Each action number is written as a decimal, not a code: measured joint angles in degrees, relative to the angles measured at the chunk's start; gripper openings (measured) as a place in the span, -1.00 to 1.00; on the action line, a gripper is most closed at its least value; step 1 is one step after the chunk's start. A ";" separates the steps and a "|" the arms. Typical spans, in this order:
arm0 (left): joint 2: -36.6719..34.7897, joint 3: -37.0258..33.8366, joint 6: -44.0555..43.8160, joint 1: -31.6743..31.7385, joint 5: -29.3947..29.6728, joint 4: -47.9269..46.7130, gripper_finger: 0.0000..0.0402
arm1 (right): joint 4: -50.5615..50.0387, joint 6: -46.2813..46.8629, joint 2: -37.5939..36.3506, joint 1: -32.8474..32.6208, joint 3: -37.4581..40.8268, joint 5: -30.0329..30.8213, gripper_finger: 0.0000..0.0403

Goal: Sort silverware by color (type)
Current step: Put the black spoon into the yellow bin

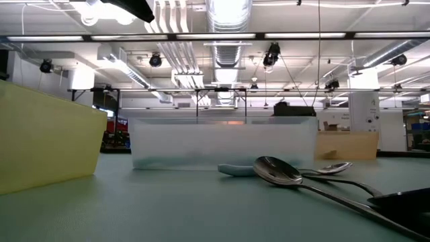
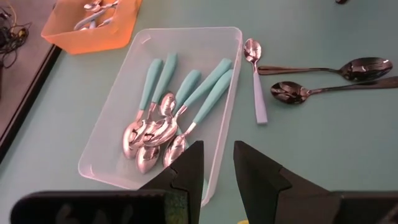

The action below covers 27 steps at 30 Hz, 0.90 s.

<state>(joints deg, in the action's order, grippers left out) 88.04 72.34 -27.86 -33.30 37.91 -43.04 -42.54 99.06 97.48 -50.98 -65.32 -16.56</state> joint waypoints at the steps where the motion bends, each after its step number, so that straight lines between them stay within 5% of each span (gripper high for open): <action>1: -0.01 0.00 -0.04 0.00 0.00 0.06 -0.64 | -0.02 -0.12 0.21 0.00 0.00 0.00 -0.37; 14: -0.03 -0.79 -0.11 -0.02 -0.02 -0.42 -0.64 | 0.00 -2.50 4.83 0.05 0.82 -2.03 -0.41; 22: -0.03 -0.85 -0.09 -0.02 0.00 -0.57 -0.64 | -0.49 -4.95 6.38 0.61 1.01 -2.59 -0.90; 27: -0.05 -1.48 0.80 -0.35 0.67 2.87 -0.64 | -2.99 -6.80 5.11 1.61 0.93 -1.41 -0.95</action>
<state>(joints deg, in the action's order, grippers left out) 87.99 70.86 -27.06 -33.65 38.58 -40.17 -45.54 92.26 102.58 -49.37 -64.39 -17.97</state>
